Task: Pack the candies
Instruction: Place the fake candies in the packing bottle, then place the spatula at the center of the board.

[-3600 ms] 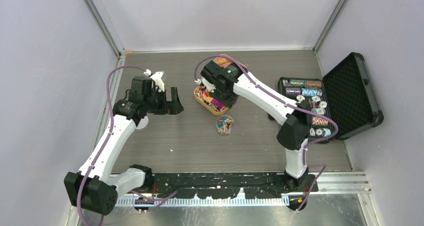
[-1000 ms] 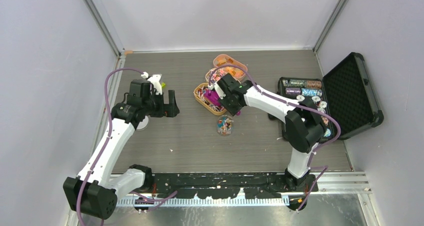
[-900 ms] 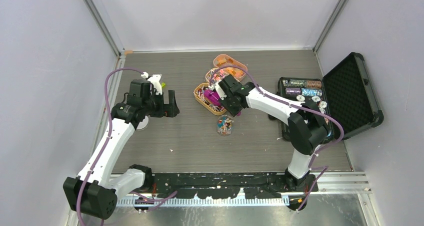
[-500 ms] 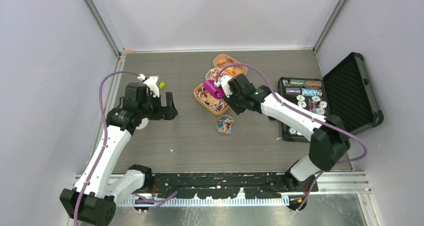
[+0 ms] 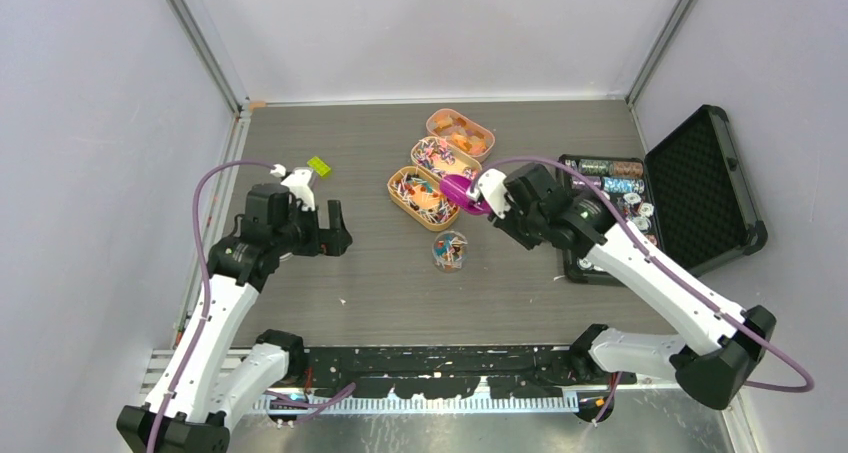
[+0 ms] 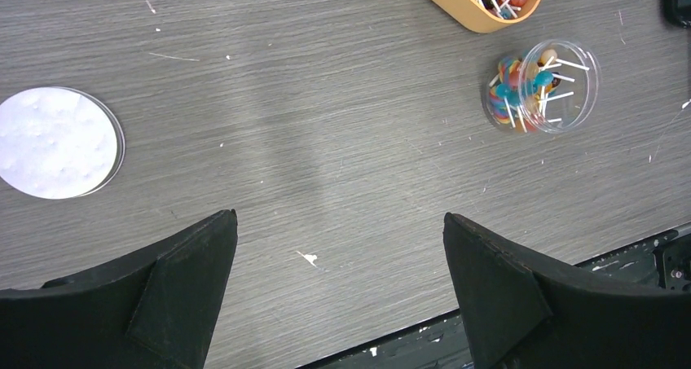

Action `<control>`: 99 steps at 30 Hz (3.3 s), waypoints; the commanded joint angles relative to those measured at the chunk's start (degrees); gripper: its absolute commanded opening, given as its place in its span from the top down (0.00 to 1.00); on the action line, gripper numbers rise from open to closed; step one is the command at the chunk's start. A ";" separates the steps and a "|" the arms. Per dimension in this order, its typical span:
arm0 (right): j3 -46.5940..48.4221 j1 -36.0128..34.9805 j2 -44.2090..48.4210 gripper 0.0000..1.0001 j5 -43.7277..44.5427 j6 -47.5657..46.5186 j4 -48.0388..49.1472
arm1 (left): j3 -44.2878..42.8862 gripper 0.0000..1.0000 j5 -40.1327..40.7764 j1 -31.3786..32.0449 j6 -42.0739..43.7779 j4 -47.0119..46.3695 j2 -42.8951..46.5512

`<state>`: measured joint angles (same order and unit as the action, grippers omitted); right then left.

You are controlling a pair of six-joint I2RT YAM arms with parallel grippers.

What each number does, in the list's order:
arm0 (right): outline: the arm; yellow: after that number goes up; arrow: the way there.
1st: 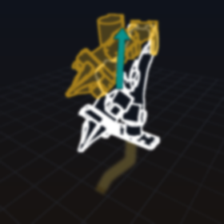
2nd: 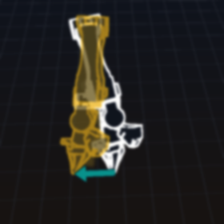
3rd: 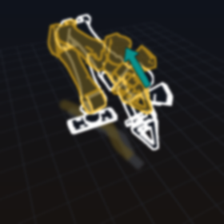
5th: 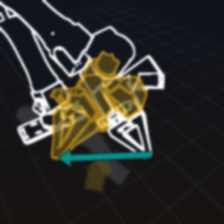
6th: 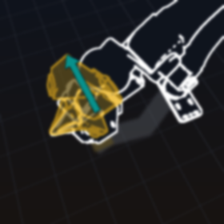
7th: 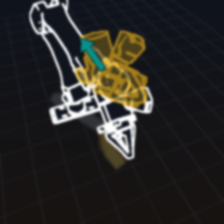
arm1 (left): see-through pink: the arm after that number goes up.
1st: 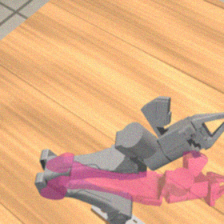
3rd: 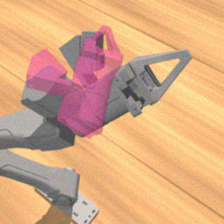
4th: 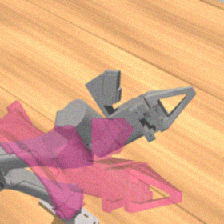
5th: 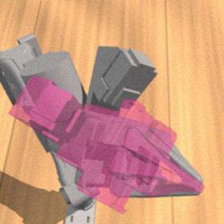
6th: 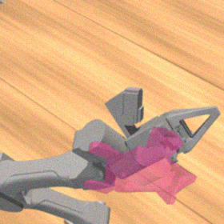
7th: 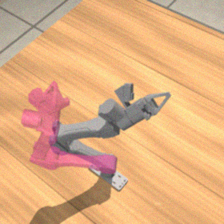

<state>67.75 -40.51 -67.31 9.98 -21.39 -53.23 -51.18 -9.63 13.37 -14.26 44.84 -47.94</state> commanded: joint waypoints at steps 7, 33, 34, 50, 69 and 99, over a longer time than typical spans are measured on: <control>3.09 -8.93 -1.03 0.99 16.83 -2.64 -21.18 | 0.55 0.00 -0.83 -0.26 0.74 -1.73 2.21; 8.06 -22.12 -14.64 1.00 32.80 4.27 -29.02 | 0.92 0.00 0.14 -0.18 0.73 -1.56 3.65; 8.48 -21.29 -14.53 0.99 32.36 5.12 -28.35 | 0.97 0.00 0.14 -0.18 0.73 -1.57 3.72; 6.32 -0.10 -26.49 0.99 23.61 26.92 -6.60 | 1.17 0.00 0.19 0.52 0.55 -1.53 4.09; 1.73 9.49 -36.40 0.78 20.37 36.85 19.05 | 0.64 0.00 4.95 1.05 1.52 0.21 2.87; -19.46 9.44 -1.34 0.27 -7.20 39.64 41.26 | -8.20 0.00 31.79 -3.68 -5.25 2.42 -18.73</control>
<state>48.71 -30.74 -69.06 13.72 14.63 -19.20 -55.99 20.99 11.70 -18.96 47.83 -63.94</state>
